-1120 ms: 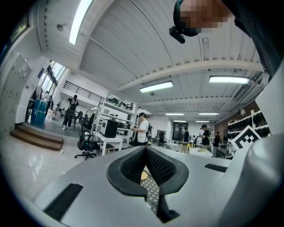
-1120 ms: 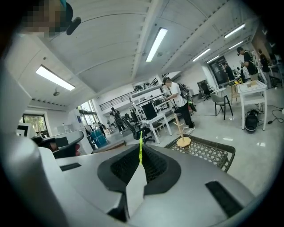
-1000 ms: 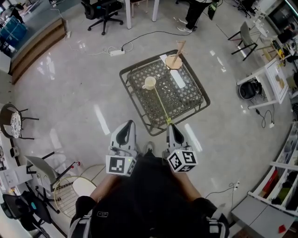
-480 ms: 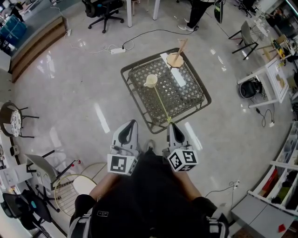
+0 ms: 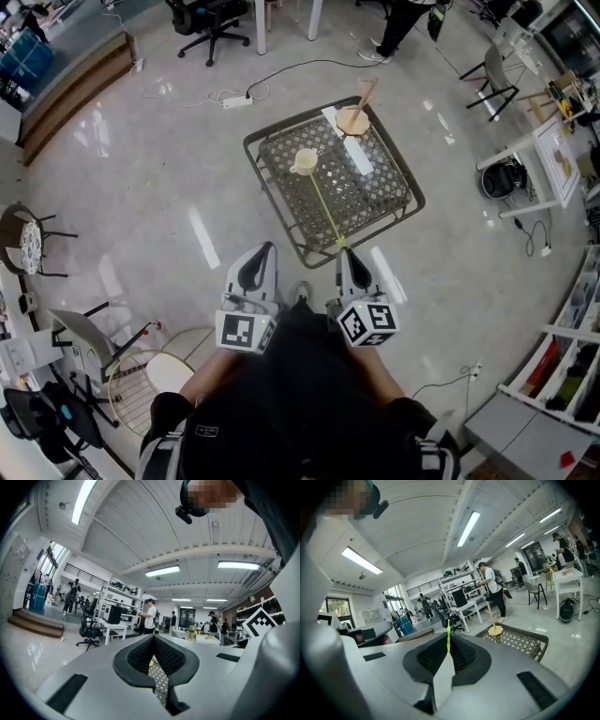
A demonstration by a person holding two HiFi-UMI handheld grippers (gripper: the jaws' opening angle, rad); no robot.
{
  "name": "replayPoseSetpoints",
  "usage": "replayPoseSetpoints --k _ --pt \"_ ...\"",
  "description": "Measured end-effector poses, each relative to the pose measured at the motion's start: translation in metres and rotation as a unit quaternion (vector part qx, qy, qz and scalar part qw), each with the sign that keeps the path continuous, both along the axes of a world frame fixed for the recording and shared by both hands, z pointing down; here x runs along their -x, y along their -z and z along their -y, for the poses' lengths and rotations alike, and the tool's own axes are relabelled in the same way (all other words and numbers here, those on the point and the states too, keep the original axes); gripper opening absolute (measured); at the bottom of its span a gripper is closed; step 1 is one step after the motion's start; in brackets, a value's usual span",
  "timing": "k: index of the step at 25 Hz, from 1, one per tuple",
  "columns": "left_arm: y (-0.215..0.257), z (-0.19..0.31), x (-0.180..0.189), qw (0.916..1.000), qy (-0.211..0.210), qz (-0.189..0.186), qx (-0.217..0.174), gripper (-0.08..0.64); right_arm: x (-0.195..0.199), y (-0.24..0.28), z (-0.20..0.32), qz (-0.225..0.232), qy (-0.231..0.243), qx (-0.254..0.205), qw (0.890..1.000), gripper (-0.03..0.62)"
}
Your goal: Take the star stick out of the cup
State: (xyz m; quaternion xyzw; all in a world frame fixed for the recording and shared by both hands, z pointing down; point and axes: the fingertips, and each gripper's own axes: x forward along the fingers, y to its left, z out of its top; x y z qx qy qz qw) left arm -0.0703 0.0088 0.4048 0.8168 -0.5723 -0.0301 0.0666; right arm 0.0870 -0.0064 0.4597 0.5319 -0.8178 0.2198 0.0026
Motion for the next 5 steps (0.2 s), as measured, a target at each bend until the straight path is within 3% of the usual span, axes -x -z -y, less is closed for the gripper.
replayPoseSetpoints --k 5 --pt "-0.0005 -0.003 0.0047 1.0 0.002 -0.001 0.003 0.014 0.0035 0.0003 -0.0024 -0.002 0.0 0.0 1.0 0.02"
